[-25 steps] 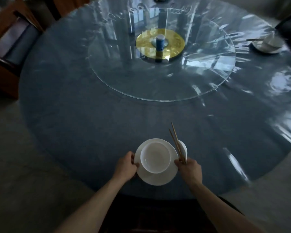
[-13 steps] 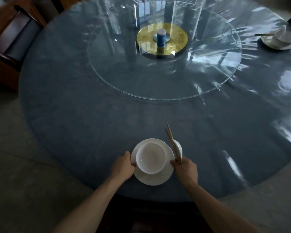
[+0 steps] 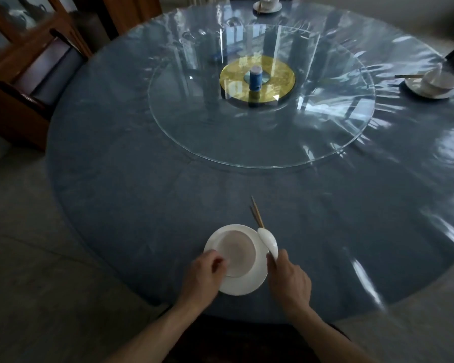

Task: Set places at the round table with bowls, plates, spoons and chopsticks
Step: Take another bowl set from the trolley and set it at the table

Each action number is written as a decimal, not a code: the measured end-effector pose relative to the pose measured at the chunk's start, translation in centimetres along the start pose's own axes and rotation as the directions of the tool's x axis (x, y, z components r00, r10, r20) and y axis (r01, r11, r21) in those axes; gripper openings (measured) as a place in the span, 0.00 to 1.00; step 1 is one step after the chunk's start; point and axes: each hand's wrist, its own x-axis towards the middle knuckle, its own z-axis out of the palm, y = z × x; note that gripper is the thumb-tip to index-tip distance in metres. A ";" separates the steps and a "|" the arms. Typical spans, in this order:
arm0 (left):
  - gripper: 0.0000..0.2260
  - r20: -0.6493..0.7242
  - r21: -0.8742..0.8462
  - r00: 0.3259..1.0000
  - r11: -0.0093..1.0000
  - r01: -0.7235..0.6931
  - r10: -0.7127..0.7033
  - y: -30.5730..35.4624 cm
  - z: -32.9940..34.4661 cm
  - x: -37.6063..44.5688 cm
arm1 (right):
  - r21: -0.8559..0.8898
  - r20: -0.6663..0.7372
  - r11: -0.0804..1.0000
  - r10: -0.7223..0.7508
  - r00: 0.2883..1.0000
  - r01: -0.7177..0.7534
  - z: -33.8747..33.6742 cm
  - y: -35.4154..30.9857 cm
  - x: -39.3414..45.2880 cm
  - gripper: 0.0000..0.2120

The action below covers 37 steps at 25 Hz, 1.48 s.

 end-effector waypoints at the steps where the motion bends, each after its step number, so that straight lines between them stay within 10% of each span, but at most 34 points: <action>1: 0.07 0.080 -0.065 0.996 0.998 -0.021 0.027 1.5 0.9 -0.4 | -0.033 -0.004 0.999 -0.027 1.000 0.027 0.0 -0.7 -0.3 0.11; 6: 0.07 0.116 -0.461 0.973 0.858 0.229 -0.198 5.2 4.8 -1.1 | -0.071 0.030 0.983 -0.168 0.985 0.170 0.7 -1.4 -1.0 0.05; 12: 0.07 0.140 -0.553 0.946 0.770 0.319 -0.292 5.4 5.3 -1.1 | -0.094 0.039 0.962 -0.255 0.966 0.258 0.8 -0.7 -1.3 0.06; 17: 0.06 0.049 -0.619 0.883 0.680 0.393 -0.467 5.2 5.4 -0.5 | 0.365 0.132 0.927 0.046 0.990 -0.092 -0.2 0.1 -1.1 0.12; 22: 0.08 0.120 -0.677 0.778 0.522 0.518 -0.616 4.3 5.5 0.2 | 0.651 0.243 0.744 -0.017 0.970 -0.150 -0.5 0.5 -1.1 0.11; 37: 0.05 0.278 -0.493 0.769 0.601 0.629 -0.576 3.9 5.3 0.6 | 0.581 0.152 0.812 -0.031 0.988 -0.064 1.0 0.4 -0.6 0.04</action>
